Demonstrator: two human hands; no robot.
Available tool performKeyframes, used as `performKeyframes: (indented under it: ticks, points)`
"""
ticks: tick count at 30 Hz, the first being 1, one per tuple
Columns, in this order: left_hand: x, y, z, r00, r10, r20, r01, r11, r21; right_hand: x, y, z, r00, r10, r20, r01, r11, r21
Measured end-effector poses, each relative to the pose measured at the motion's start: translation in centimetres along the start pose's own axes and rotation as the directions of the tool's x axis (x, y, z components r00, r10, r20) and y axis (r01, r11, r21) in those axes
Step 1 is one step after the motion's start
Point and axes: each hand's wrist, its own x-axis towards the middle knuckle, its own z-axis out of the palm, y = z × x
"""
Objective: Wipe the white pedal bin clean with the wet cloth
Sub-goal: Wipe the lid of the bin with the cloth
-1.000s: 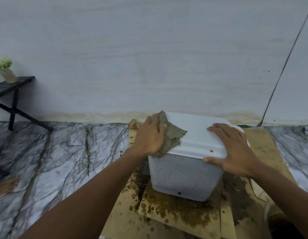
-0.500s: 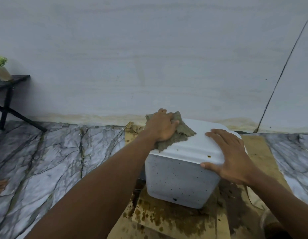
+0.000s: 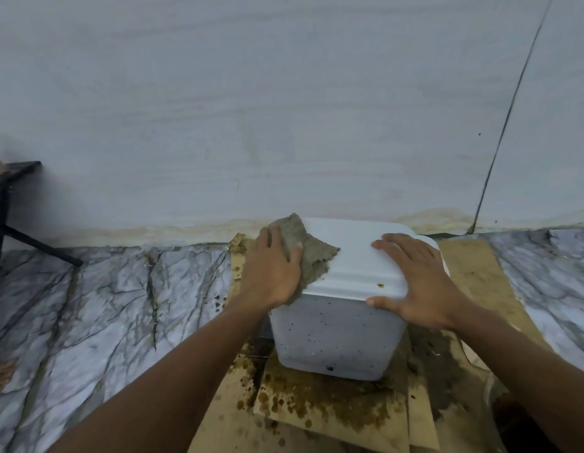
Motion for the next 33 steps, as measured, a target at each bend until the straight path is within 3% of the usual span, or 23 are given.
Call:
performKeyframes:
  ticks: [5, 9, 11, 14, 19, 25, 29, 33]
  points:
    - [-2.6, 0.1, 1.6, 0.967, 0.252, 0.020, -0.247, 0.923, 0.297, -0.2, 0.1, 0.1, 1.000, 0.005, -0.008, -0.005, 1.000, -0.003]
    - [-1.1, 1.9, 1.8, 0.864, 0.490, 0.117, -0.499, 0.803, 0.326, -0.2, 0.3, -0.1, 1.000, 0.010, -0.012, -0.010, 1.000, 0.020]
    - [-0.2, 1.6, 1.2, 0.833, 0.530, 0.158, -0.553, 0.784, 0.282, -0.2, 0.5, -0.1, 1.000, 0.007, -0.010, -0.007, 1.000, 0.023]
    - [0.6, -1.4, -0.8, 0.827, 0.531, 0.185, -0.561, 0.801, 0.209, -0.1, 0.6, -0.1, 1.000, 0.001, 0.001, -0.001, 1.000, 0.022]
    - [0.8, -6.3, -3.0, 0.894, 0.415, 0.171, -0.434, 0.896, 0.094, 0.4, 0.0, 0.1, 1.000, 0.005, -0.001, -0.005, 1.000, 0.018]
    - [1.3, 0.5, -0.6, 0.852, 0.484, 0.201, -0.521, 0.820, 0.236, 0.5, -0.1, 0.2, 1.000, 0.019, -0.003, -0.019, 1.000, -0.001]
    - [1.2, 5.5, 2.3, 0.814, 0.543, 0.207, -0.581, 0.776, 0.245, 0.2, 0.4, 0.0, 1.000, 0.010, -0.004, -0.010, 1.000, 0.002]
    - [1.2, 5.2, 2.1, 0.803, 0.560, 0.206, -0.595, 0.773, 0.219, -0.2, 1.1, -1.1, 0.999, -0.014, 0.045, 0.011, 0.998, 0.066]
